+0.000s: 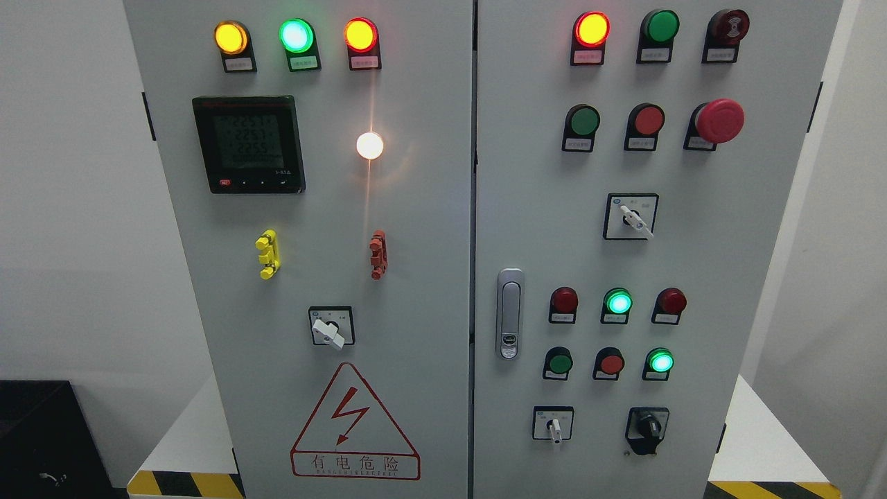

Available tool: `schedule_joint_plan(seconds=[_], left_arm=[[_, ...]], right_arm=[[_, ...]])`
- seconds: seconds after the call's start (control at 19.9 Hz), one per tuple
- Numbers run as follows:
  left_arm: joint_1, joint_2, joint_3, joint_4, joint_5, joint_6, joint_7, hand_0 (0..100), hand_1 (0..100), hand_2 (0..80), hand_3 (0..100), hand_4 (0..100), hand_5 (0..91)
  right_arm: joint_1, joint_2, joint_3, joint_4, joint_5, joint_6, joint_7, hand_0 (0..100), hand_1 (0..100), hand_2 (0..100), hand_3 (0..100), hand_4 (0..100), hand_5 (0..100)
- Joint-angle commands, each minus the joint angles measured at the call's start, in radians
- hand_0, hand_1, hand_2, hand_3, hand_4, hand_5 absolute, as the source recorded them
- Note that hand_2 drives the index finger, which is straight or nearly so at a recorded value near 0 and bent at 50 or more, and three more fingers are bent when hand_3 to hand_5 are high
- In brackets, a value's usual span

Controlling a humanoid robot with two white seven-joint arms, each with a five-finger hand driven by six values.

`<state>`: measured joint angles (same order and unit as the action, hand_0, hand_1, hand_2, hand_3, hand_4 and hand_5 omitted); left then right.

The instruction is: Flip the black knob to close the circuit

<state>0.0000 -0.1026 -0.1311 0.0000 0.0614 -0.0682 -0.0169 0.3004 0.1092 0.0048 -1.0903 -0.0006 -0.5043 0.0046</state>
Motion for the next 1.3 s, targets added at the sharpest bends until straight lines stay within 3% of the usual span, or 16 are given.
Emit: schedule_joint_plan(seconds=[0.0,0.2,0.5,0.7,0.85,1.05,1.25], left_arm=[[0.021,0.000,0.001,-0.023,0.000,-0.001,0.000,12,56,0.0,0,0,0.0],[0.021,0.001,0.001,-0.023,0.000,-0.001,0.000,12,56,0.0,0,0,0.0],[0.021,0.000,-0.001,-0.023,0.000,-0.001,0.000,12,56,0.0,0,0,0.0],[0.021,0.000,-0.001,-0.023,0.000,-0.001,0.000,12,56,0.0,0,0,0.0],[0.021,0.000,0.001,-0.023,0.000,-0.001,0.000,12,56,0.0,0,0,0.0],[0.021,0.000,0.001,-0.023,0.000,-0.001,0.000,12,56,0.0,0,0,0.0],[0.021,0.000,0.001,-0.023,0.000,-0.001,0.000,12,56,0.0,0,0,0.0]], right_arm=[[-0.006,0.000,0.000,-0.227,-0.021,0.064,-0.040,0,4,65,81,73,70],[-0.047,0.001,-0.025,-0.250,0.092,0.107,-0.113,0,7,78,90,79,80],[-0.046,0.001,-0.054,-0.410,0.313,0.268,-0.114,0,10,87,100,86,89],[-0.047,0.001,-0.071,-0.483,0.487,0.354,-0.101,0,17,88,100,88,93],[-0.050,0.001,-0.077,-0.552,0.571,0.392,-0.039,0,18,89,100,89,94],[-0.069,0.003,-0.112,-0.620,0.747,0.437,-0.003,0,17,90,100,90,95],[-0.130,0.003,-0.143,-0.635,0.861,0.471,0.002,0,15,90,100,90,95]])
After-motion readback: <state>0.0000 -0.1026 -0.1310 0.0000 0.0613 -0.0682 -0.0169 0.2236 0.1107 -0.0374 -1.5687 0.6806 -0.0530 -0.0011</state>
